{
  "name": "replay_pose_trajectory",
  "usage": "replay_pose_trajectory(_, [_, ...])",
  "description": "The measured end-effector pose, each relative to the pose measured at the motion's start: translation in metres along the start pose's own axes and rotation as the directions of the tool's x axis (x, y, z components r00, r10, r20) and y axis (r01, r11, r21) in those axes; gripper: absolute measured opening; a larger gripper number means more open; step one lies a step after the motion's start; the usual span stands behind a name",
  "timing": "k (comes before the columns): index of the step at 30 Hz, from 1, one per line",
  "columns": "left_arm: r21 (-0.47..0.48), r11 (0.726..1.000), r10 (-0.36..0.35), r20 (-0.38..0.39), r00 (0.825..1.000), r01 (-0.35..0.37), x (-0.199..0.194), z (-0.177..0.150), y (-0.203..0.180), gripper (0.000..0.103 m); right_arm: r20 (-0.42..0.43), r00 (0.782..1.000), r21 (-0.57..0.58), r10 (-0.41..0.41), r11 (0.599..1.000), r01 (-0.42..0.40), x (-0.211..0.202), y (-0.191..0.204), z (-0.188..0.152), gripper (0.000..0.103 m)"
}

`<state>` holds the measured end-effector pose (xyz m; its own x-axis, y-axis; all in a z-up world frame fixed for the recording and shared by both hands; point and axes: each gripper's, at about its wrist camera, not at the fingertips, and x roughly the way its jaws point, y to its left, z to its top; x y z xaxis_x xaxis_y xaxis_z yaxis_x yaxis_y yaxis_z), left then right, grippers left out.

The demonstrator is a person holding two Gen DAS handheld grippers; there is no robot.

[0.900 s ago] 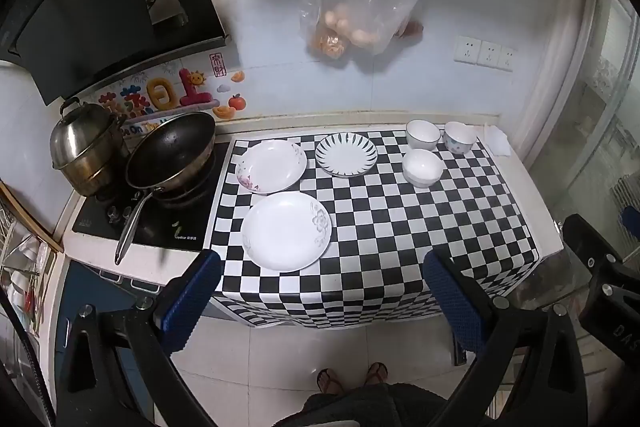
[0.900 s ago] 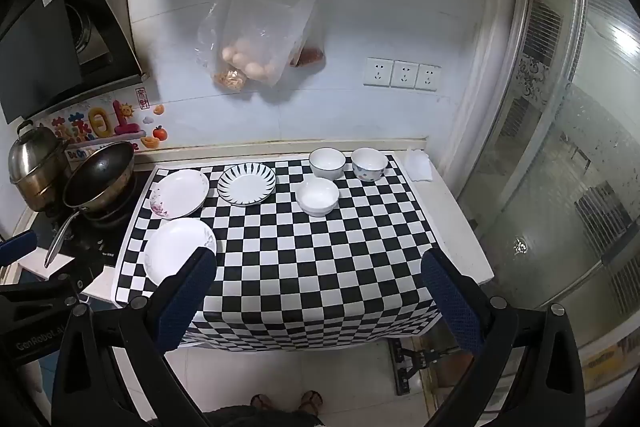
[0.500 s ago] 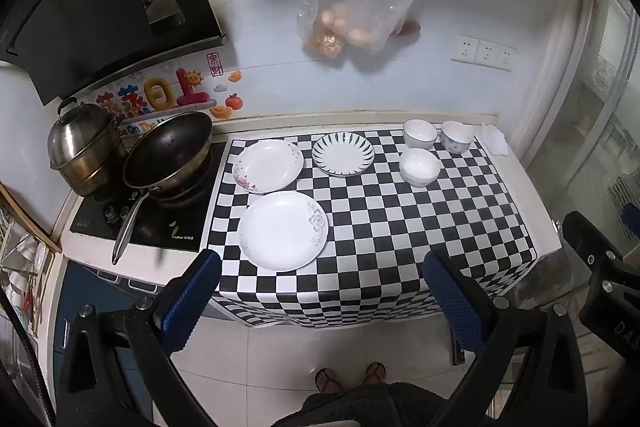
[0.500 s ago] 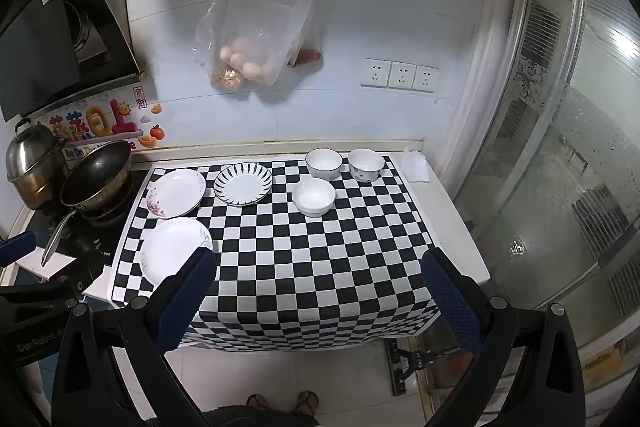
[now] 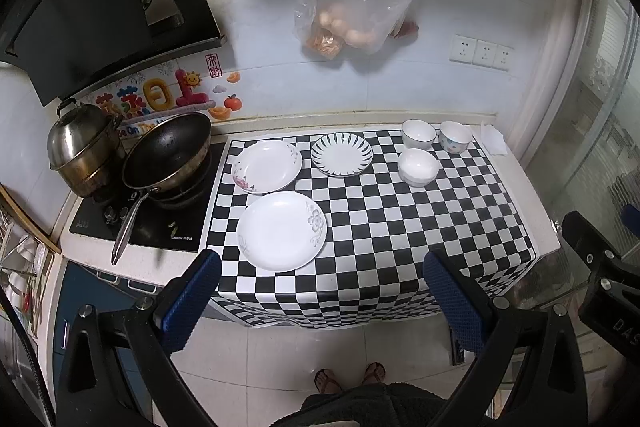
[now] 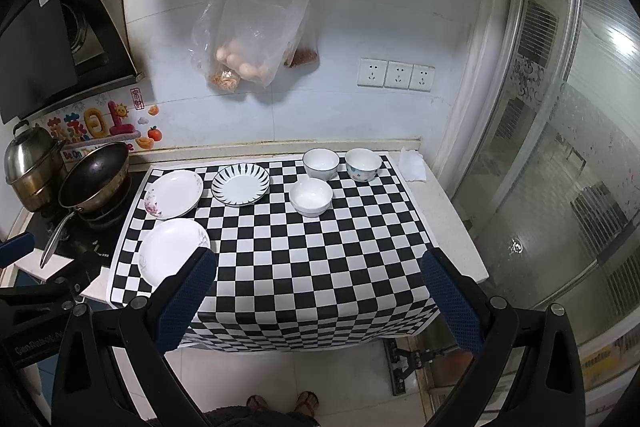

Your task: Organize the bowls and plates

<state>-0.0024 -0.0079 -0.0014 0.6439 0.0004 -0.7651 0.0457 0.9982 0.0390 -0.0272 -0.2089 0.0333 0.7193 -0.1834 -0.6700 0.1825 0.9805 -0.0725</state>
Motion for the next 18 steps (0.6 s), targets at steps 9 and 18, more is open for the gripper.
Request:
replay_pose_trajectory(9, [-0.001,1.000,0.002,0.000,1.000,-0.002,-0.0012,0.0003,-0.0030,0.103,0.000,1.000,0.007,0.002,1.000,-0.002,0.0020,-0.0036,-0.0026,0.103])
replay_pose_trajectory(18, [0.000,1.000,-0.001,0.003,1.000,0.001,-0.0012,0.0000,-0.0021,0.103,-0.001,1.000,0.002,0.002,1.000,-0.002,0.0020,-0.0034,-0.0036,0.103])
